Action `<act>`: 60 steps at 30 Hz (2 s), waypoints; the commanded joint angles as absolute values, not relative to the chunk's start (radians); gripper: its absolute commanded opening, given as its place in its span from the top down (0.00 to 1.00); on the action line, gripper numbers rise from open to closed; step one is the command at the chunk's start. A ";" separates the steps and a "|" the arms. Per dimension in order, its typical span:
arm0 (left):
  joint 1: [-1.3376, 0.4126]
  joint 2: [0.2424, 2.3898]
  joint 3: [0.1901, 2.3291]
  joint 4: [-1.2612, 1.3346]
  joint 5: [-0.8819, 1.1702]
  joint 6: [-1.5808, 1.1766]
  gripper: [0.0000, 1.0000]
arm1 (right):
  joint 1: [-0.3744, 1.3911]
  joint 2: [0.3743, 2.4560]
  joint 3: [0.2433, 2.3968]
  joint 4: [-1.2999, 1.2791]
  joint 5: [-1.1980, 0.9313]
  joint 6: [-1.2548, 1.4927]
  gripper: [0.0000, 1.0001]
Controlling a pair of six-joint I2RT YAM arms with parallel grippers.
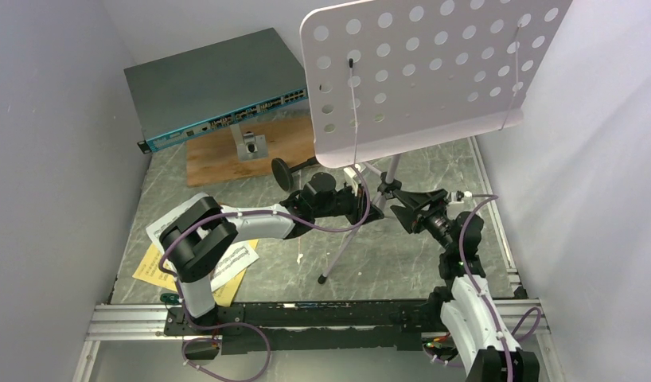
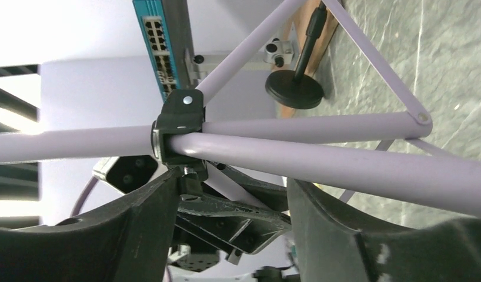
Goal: Set up the instrument practice props
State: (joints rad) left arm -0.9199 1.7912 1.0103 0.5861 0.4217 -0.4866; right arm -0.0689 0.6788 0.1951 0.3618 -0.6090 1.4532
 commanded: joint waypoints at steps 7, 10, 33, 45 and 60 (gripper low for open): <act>-0.924 1.858 0.964 0.311 0.411 -0.538 1.00 | -0.076 0.597 0.087 0.191 -0.540 1.687 0.13; -0.924 1.857 0.963 0.313 0.410 -0.538 1.00 | -0.075 0.608 0.140 0.086 -0.525 1.627 0.17; -0.923 1.818 0.990 0.279 0.402 -0.554 0.88 | -0.075 0.663 0.696 -0.426 -0.465 0.562 0.20; -0.912 1.767 0.996 0.267 0.410 -0.580 0.47 | -0.075 0.720 0.723 -0.398 -0.469 0.518 0.17; -0.876 1.707 0.955 0.222 0.383 -0.577 0.46 | -0.075 0.746 0.713 -0.361 -0.470 0.501 0.18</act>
State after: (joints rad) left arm -0.8894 1.7191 0.9798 0.3325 0.4206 -0.5911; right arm -0.0731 0.7422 0.7067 -0.4202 -0.4709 0.4965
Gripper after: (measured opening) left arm 0.574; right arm 0.842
